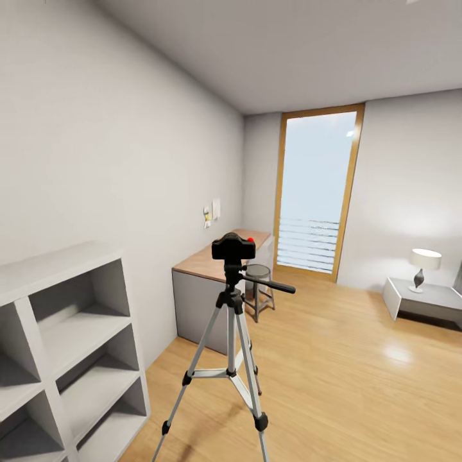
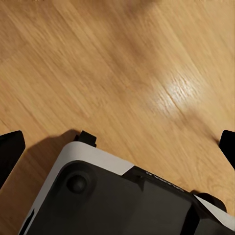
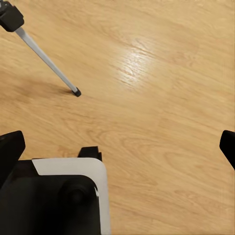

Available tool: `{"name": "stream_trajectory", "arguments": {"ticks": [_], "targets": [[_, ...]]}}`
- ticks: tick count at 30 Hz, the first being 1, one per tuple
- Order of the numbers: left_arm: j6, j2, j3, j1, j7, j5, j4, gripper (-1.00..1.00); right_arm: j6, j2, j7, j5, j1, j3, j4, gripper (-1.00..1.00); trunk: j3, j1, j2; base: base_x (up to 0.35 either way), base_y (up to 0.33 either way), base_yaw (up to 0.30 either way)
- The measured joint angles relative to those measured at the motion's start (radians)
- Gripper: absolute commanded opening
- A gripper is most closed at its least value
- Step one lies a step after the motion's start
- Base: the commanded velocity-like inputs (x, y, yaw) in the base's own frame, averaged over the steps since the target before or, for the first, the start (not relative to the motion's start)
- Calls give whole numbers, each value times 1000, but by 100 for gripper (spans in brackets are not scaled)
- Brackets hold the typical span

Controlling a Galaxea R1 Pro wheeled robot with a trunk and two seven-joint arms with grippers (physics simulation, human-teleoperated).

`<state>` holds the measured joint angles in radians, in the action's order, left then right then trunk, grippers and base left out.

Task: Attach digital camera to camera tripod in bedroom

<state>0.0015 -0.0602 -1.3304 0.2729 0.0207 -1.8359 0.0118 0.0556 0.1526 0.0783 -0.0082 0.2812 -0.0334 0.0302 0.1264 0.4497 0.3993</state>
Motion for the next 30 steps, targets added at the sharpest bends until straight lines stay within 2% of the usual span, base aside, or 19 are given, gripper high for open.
{"name": "stream_trajectory", "arguments": {"ticks": [30], "targets": [[0, -1, 0, 0, 0, 2, 1, 100, -1, 4, 1, 1, 0, 4, -1, 100, 1, 0, 0, 0, 0, 0]]}}
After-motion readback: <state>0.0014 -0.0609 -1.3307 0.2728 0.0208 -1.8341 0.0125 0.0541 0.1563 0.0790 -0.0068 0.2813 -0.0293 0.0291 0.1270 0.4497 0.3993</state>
